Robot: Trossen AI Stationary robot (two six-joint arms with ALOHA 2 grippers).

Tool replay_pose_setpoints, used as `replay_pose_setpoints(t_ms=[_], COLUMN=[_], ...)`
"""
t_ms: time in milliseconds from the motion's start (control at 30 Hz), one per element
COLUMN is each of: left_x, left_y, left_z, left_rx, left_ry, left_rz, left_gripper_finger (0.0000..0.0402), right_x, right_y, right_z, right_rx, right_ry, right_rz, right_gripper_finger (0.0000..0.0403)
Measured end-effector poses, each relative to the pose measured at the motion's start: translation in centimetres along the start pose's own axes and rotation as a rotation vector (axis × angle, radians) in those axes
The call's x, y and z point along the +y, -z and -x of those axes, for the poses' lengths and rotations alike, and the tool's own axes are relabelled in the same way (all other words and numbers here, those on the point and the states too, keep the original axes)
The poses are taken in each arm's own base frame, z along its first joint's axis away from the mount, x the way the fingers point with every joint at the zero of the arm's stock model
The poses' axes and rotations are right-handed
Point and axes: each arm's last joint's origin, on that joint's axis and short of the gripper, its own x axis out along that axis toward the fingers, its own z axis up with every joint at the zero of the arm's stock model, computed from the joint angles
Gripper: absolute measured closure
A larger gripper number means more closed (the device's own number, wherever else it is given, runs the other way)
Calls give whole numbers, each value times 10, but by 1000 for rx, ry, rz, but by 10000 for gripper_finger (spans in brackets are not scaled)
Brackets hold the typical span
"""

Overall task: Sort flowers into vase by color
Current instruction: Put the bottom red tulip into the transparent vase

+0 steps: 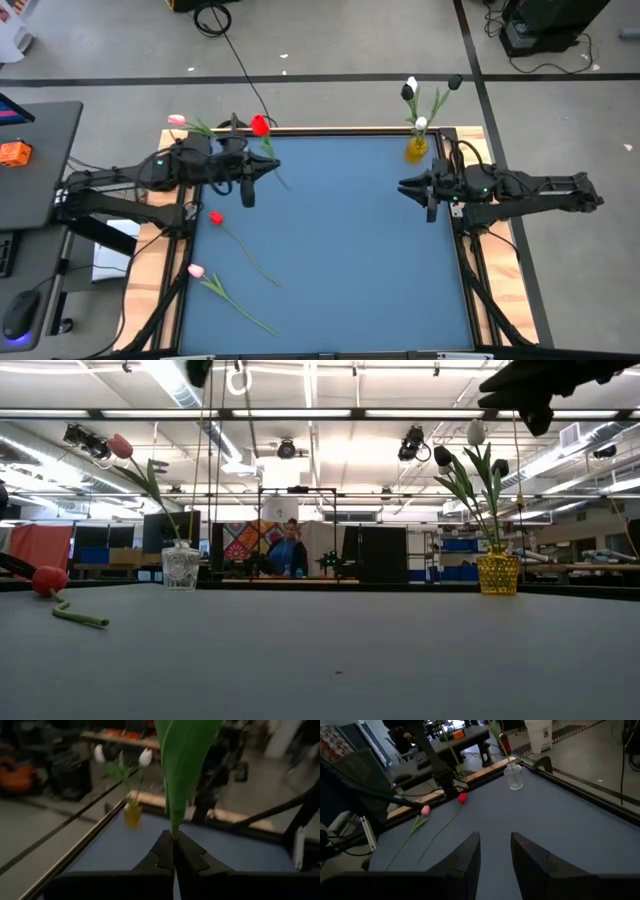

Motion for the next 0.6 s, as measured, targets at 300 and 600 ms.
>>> replay_pose_setpoints(t_ms=[300, 600], left_x=[17, 18], left_y=[24, 22], left_z=[-29, -25], left_rx=[17, -2], left_ry=[63, 81], left_rz=[42, -57], left_gripper_finger=[399, 395], right_x=[-1, 0], right_y=[2, -1], right_z=[2, 2], right_rx=[5, -23], right_ry=[-15, -25], right_rz=[8, 21], right_gripper_finger=[290, 290])
